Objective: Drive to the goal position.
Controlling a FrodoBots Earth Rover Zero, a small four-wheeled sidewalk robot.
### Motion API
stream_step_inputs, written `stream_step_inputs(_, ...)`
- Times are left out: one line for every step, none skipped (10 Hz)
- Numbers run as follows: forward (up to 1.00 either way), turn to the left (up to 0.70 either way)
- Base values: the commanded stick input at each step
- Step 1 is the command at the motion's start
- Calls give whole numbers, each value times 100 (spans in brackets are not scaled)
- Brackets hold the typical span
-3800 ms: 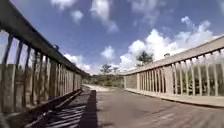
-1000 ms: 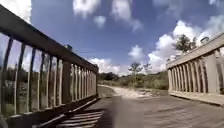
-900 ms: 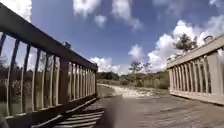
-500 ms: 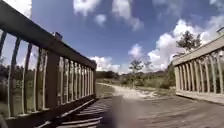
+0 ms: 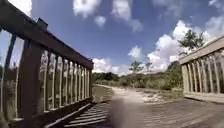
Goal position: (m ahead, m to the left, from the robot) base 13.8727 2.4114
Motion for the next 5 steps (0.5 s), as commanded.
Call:
stream_step_inputs(70, 0)
stream_step_inputs(70, 0)
stream_step_inputs(70, 0)
stream_step_inputs(70, 0)
stream_step_inputs(70, 0)
